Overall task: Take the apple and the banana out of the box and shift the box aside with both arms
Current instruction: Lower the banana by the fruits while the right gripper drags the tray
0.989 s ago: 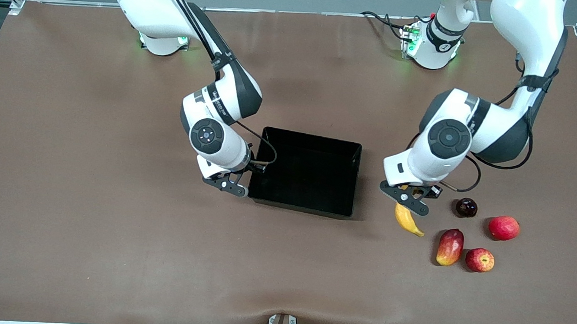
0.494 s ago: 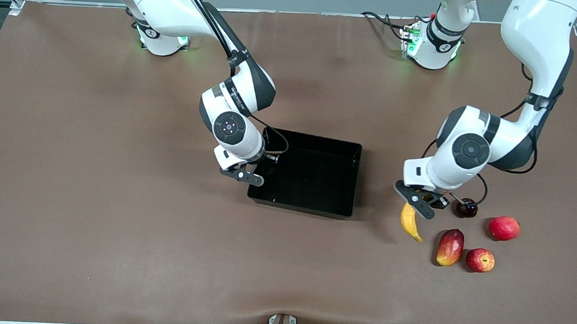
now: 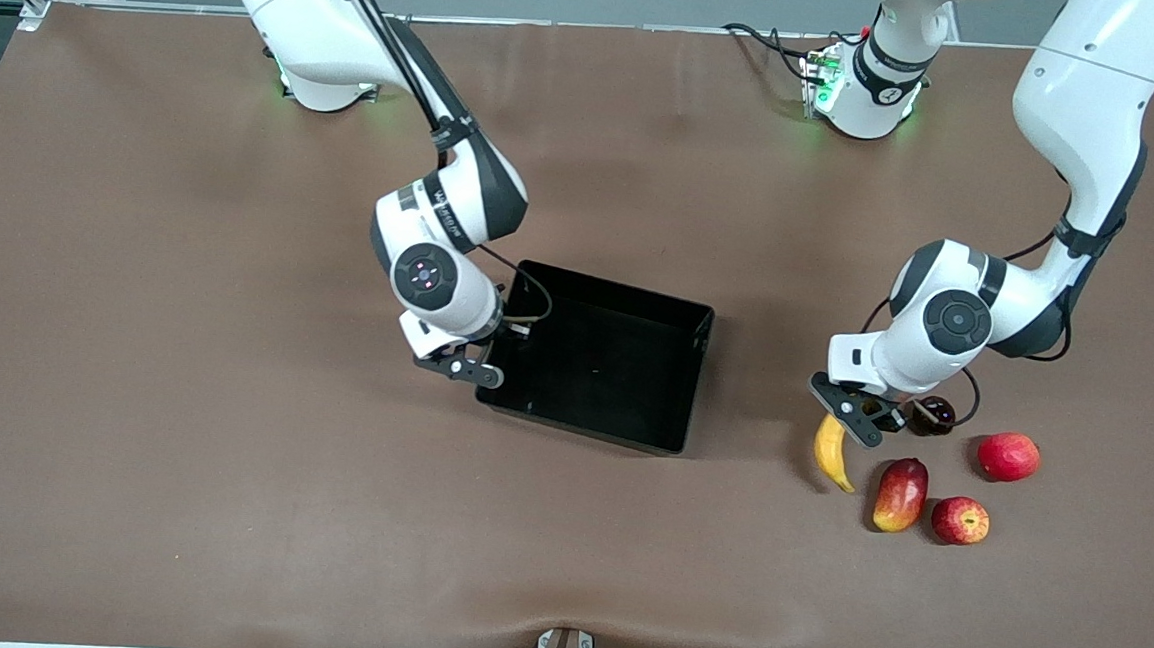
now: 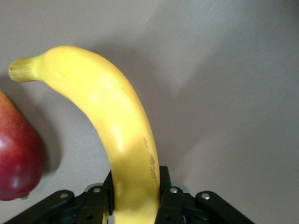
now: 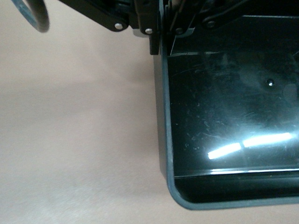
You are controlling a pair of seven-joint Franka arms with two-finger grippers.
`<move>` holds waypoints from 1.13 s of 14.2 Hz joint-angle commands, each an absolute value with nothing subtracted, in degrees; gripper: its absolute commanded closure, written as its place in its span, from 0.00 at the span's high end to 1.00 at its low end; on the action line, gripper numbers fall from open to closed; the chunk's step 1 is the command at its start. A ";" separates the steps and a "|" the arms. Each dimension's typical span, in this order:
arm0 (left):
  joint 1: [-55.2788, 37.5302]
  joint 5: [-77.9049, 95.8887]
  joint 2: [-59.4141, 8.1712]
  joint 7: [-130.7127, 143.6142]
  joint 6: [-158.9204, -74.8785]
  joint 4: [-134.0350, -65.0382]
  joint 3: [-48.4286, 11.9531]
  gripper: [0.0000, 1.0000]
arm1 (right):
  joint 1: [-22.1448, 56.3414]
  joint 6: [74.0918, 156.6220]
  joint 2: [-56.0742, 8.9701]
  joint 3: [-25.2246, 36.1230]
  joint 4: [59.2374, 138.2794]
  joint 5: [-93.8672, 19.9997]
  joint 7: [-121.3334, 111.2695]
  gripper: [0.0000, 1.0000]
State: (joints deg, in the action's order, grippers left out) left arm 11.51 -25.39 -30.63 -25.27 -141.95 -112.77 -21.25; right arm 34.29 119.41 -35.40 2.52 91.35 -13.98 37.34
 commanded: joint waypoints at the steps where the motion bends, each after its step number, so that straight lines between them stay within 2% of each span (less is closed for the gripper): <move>1: 13.97 -29.00 -31.72 -25.58 -144.84 -113.20 -21.62 0.00 | 30.68 112.69 -30.34 2.02 91.58 -14.50 33.58 0.00; 3: 13.97 -29.00 -32.43 -25.58 -144.93 -113.29 -21.62 0.00 | 28.83 109.87 -27.61 2.20 91.67 -14.33 33.31 0.00; 7: 13.98 -29.00 -34.18 -25.31 -147.04 -113.20 -21.71 0.24 | 21.38 104.78 -23.56 2.29 91.93 -14.06 26.13 0.00; 8: 14.06 -29.00 -34.36 -25.31 -147.30 -113.20 -21.80 0.42 | 18.83 103.63 -23.03 2.29 92.19 -14.06 24.54 0.00; 9: 13.89 -29.00 -34.10 -25.23 -147.39 -113.20 -21.71 0.99 | 16.02 102.75 -22.77 2.37 92.28 -13.89 21.91 0.00; 14: 13.89 -28.65 -30.16 -19.37 -146.78 -113.20 -23.46 1.00 | 2.05 97.83 -21.98 2.37 92.90 -13.28 5.12 0.00; 16: 13.80 -28.39 -27.08 -12.34 -142.15 -112.42 -25.65 1.00 | -1.65 96.77 -21.88 2.37 93.16 -9.51 1.16 0.00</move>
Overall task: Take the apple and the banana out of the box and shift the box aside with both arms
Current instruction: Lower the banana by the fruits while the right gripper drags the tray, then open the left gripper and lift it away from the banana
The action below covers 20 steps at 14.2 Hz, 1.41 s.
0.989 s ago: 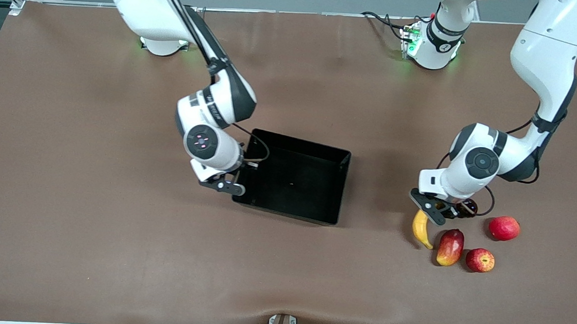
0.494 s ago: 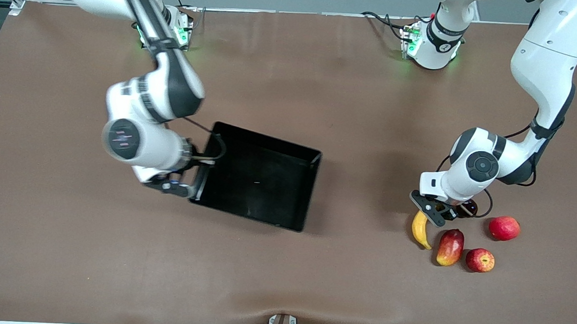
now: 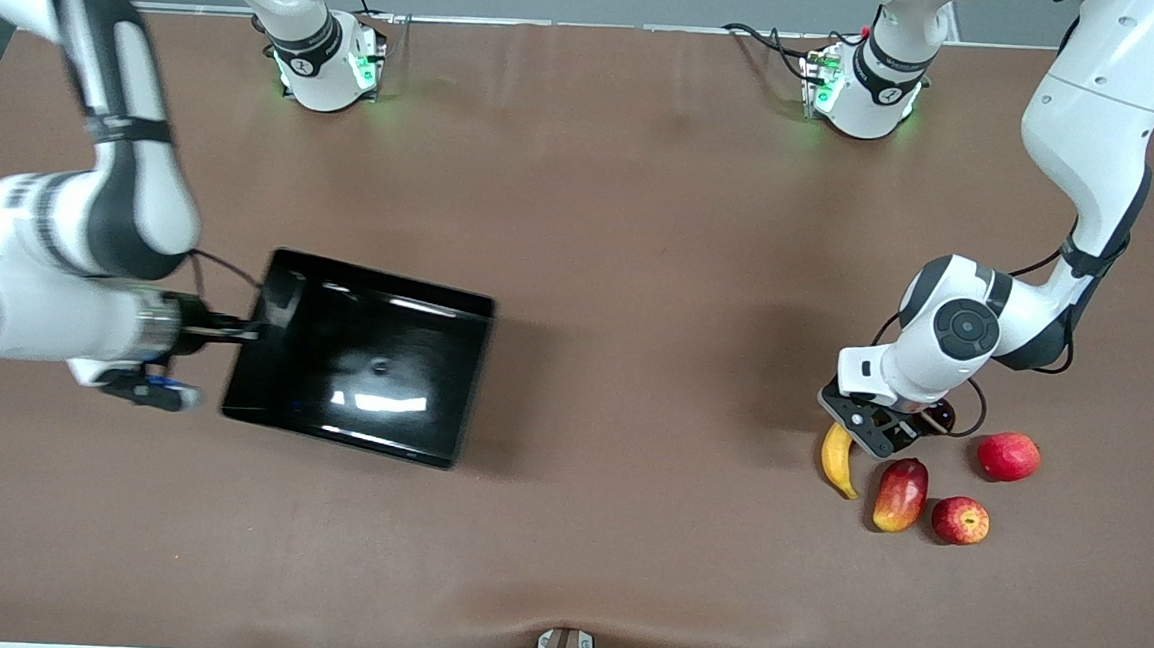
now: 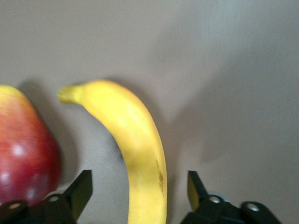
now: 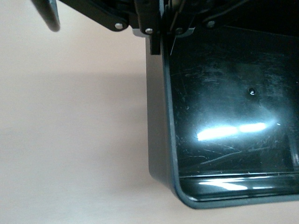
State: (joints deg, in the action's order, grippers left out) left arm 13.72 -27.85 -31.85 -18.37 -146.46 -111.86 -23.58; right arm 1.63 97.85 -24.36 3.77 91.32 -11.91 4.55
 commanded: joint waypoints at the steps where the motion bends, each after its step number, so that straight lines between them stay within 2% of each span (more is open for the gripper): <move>1: 13.80 -28.21 -25.68 -9.17 -140.12 -112.15 -26.97 1.00 | -3.67 97.12 -21.97 2.37 93.77 -8.10 -1.99 0.00; 7: 14.15 -24.28 -18.65 0.25 -126.93 -107.93 -29.09 1.00 | -12.64 100.27 -22.67 2.37 95.00 -3.08 -15.17 0.00; 12: 13.97 -22.41 -12.76 17.11 -121.38 -108.19 -29.18 1.00 | -18.89 114.93 -23.12 2.29 105.54 -2.99 -22.06 0.00; 14: 14.24 -22.32 -11.00 17.67 -119.28 -107.14 -28.92 1.00 | -19.68 118.20 -23.64 2.29 107.92 -3.16 -22.06 0.00; 17: 15.47 -22.32 -10.55 17.75 -113.41 -100.40 -29.09 1.00 | -20.48 119.44 -24.87 2.29 108.46 -3.16 -22.06 0.00; 20: 15.12 -22.06 -10.46 17.67 -101.63 -91.61 -29.35 1.00 | -21.27 120.23 -26.19 2.29 108.20 -3.25 -22.06 0.01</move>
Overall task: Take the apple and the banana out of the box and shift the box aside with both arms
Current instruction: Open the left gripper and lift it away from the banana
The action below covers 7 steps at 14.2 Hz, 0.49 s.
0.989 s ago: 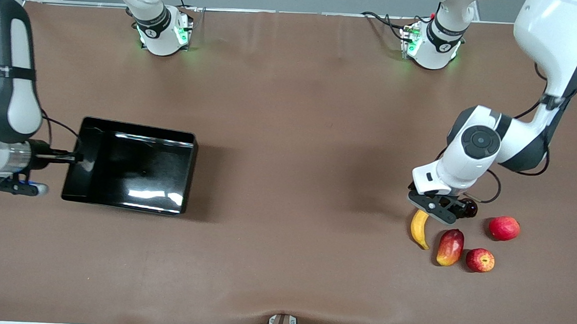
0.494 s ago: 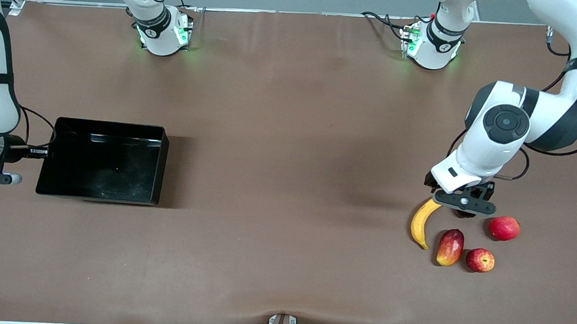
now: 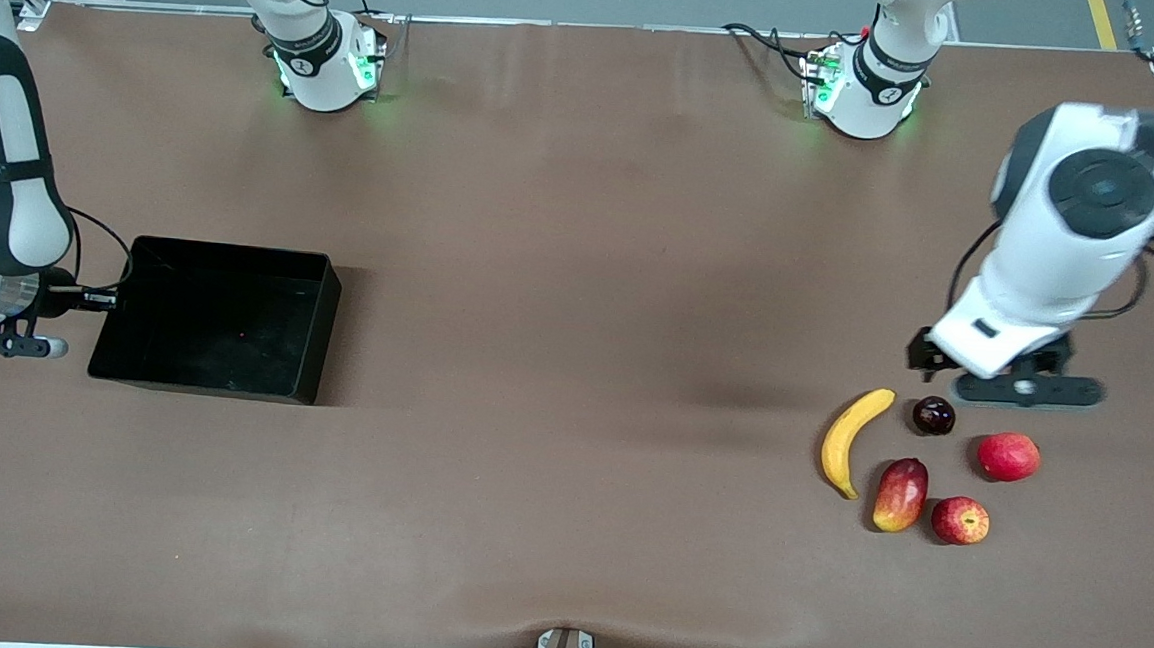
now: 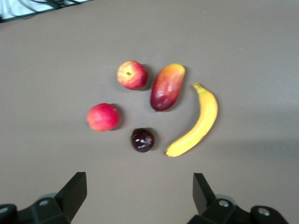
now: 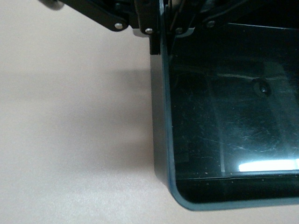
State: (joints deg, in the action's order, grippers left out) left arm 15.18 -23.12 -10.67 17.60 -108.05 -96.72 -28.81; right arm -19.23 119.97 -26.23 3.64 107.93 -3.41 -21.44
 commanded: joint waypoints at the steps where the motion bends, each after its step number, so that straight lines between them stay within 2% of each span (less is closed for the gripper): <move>1: 15.20 -20.23 -10.20 17.67 -99.43 -90.28 -29.88 1.00 | -21.27 120.15 -26.28 2.29 107.85 -3.25 -22.06 0.62; 2: 15.38 -18.04 -9.24 17.67 -97.75 -88.70 -29.80 1.00 | -20.92 119.62 -26.19 2.29 107.06 -3.16 -22.15 1.00; 7: 13.99 -12.06 -4.06 17.40 -94.66 -87.45 -29.19 1.00 | -18.20 118.30 -26.10 1.67 101.53 -2.90 -22.15 1.00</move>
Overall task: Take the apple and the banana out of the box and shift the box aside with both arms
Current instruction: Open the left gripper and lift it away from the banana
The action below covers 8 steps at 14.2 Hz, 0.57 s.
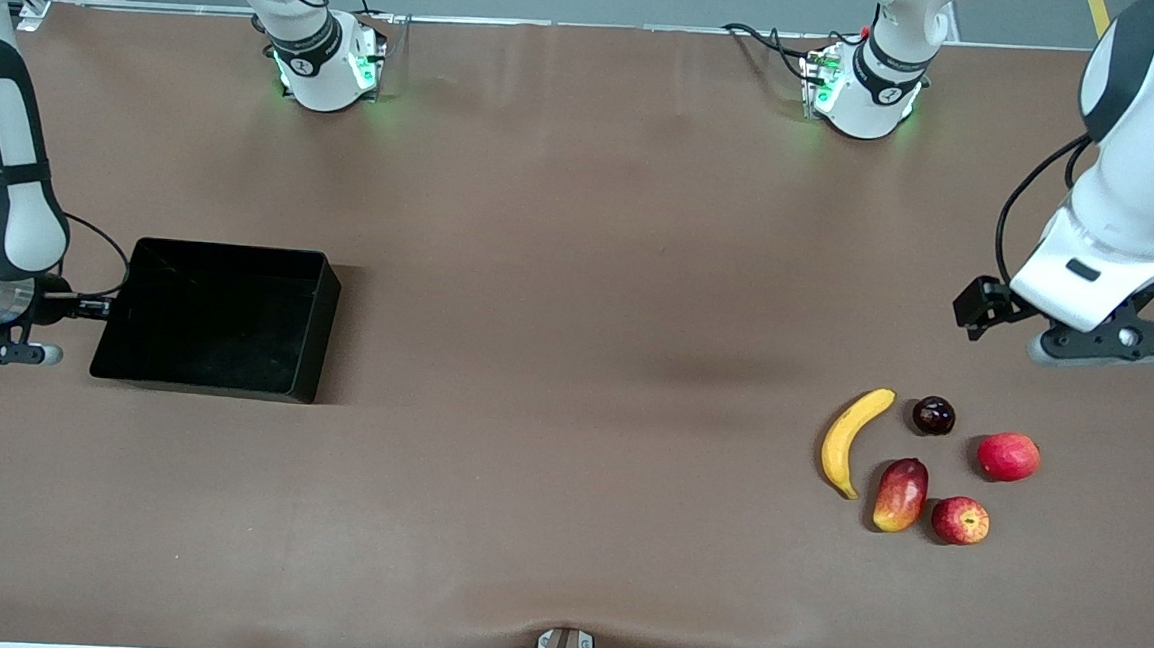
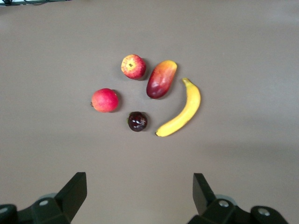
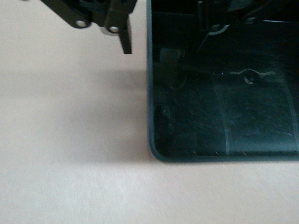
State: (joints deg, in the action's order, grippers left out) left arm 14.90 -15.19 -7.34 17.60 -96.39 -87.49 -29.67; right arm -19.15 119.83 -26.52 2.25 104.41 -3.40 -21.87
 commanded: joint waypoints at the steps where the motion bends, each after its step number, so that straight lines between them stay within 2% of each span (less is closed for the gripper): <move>1: 12.23 -9.52 -2.65 16.62 -94.48 -87.54 -26.31 1.00 | -18.11 117.87 -26.36 1.67 97.34 -3.34 -22.06 1.00; 5: 0.11 -7.56 -0.09 12.76 -91.86 -88.24 -13.47 1.00 | -12.84 115.75 -27.51 1.76 87.21 1.38 -21.36 1.00; 8: -3.51 -4.67 2.36 8.37 -90.09 -89.46 -6.61 1.00 | -11.08 115.23 -27.51 1.41 80.53 4.31 -21.53 1.00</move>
State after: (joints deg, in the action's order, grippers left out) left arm -1.94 -7.05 -0.46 12.04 -91.06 -87.31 -10.27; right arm -11.86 117.07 -26.37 1.46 85.91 2.58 -21.74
